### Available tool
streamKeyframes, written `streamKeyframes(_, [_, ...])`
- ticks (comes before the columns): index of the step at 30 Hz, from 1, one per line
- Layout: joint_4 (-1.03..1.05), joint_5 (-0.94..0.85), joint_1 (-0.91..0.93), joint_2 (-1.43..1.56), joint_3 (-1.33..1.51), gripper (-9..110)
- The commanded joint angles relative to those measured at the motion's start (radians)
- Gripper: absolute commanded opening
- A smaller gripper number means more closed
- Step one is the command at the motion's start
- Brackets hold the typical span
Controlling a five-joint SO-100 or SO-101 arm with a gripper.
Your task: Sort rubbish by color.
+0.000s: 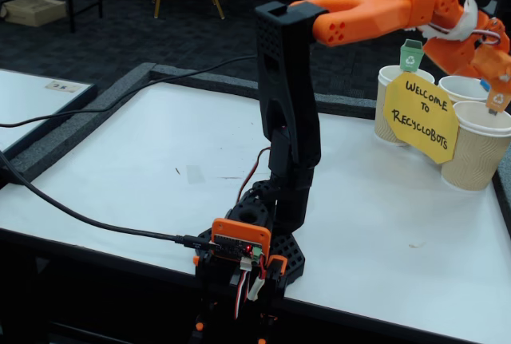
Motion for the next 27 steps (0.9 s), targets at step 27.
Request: streamKeyframes(27, [0.505, -0.009, -0.371, 0.351, -0.354, 0])
